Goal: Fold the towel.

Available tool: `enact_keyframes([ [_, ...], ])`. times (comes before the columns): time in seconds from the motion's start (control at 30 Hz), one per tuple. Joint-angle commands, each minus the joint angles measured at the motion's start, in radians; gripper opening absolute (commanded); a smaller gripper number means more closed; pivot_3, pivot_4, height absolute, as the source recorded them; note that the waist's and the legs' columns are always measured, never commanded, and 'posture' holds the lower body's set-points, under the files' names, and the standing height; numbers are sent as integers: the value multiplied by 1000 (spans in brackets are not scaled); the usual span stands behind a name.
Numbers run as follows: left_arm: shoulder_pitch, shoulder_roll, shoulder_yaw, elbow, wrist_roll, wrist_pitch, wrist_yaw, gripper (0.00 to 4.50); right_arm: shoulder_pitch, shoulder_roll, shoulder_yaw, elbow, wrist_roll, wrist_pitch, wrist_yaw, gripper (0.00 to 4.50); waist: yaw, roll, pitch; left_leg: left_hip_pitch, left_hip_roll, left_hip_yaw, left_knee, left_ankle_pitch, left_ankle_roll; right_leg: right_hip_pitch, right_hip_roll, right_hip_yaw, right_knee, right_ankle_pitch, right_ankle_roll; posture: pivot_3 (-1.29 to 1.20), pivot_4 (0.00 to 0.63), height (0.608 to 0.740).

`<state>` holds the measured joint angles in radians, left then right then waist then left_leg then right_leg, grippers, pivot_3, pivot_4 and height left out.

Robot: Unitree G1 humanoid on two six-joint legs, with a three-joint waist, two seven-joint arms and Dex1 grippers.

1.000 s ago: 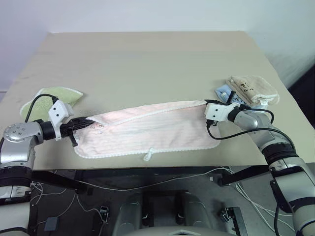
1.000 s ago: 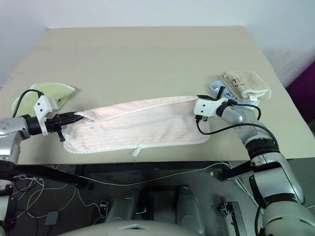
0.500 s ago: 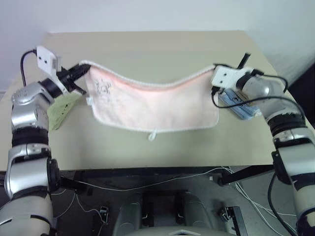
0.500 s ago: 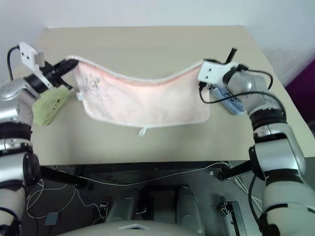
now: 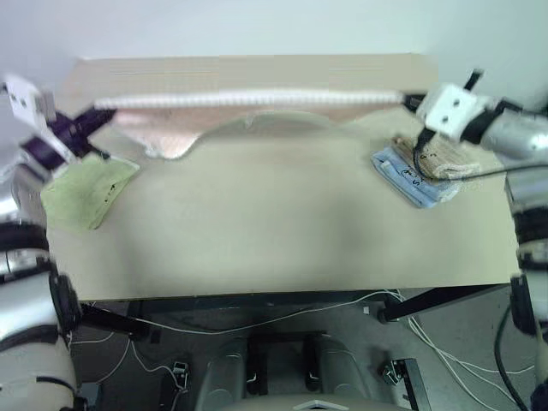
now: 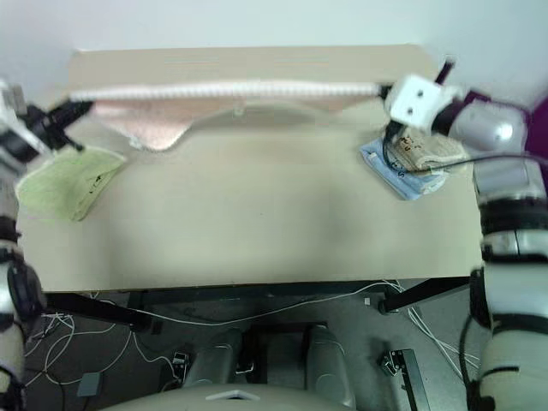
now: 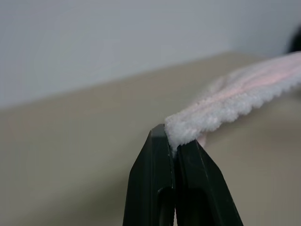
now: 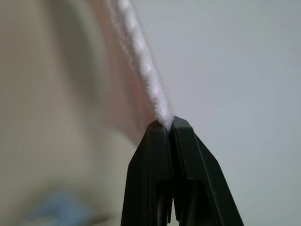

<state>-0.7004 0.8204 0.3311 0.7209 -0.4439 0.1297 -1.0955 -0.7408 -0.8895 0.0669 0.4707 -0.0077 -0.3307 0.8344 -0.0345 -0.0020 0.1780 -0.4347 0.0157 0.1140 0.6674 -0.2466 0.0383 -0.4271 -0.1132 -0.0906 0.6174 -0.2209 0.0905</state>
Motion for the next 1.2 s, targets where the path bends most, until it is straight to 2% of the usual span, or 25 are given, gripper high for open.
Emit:
enact_keyframes([
  [0.03, 147, 50, 84, -249, -105, 121, -46, 0, 148, -84, -91, -223, 119, 142, 102, 16, 1, 0, 0, 0, 0, -1, 0, 0, 0, 0, 0, 0, 1, 0, 0, 0, 150, 740],
  [0.13, 347, 62, 126, -428, -168, 231, -83, 0, 313, -137, -138, -368, 194, 256, 175, 16, 1, 0, 0, 0, 0, -1, 1, 0, 0, -1, -1, 0, -1, 0, 0, 0, 150, 740],
  [0.3, 584, 84, 194, -647, -263, 375, -113, 0, 457, -204, -206, -498, 279, 374, 268, 16, 3, 0, 0, 4, 0, -2, 0, -1, 0, 1, -5, 1, 0, 0, -1, 0, 150, 740],
  [0.57, 728, 95, 232, -752, -289, 450, -105, 0, 481, -228, -220, -527, 296, 429, 344, 16, 24, 0, 0, 4, 0, -3, 0, -6, 1, -1, -6, 1, -1, -2, -5, 0, 150, 740],
  [0.73, 703, 80, 191, -731, -238, 424, -58, 0, 351, -175, -133, -429, 197, 381, 304, 16, 20, 0, 0, 4, 0, -3, -1, -7, 2, -3, -6, 1, -2, -1, -7, 0, 150, 740],
  [0.93, 556, 31, 78, -598, -104, 345, 76, 0, 128, -54, -7, -209, 47, 291, 230, 16, 21, 1, 0, 3, 0, -2, -1, -5, 0, -3, -6, 1, -2, -1, -8, 0, 150, 740],
  [1.2, 401, -34, -20, -440, 21, 221, 163, 0, -115, 99, 97, 145, -110, 141, 118, 16, 17, 1, 0, 0, -1, 0, -1, -1, -1, -3, -3, 1, -1, 1, -4, 0, 150, 740],
])
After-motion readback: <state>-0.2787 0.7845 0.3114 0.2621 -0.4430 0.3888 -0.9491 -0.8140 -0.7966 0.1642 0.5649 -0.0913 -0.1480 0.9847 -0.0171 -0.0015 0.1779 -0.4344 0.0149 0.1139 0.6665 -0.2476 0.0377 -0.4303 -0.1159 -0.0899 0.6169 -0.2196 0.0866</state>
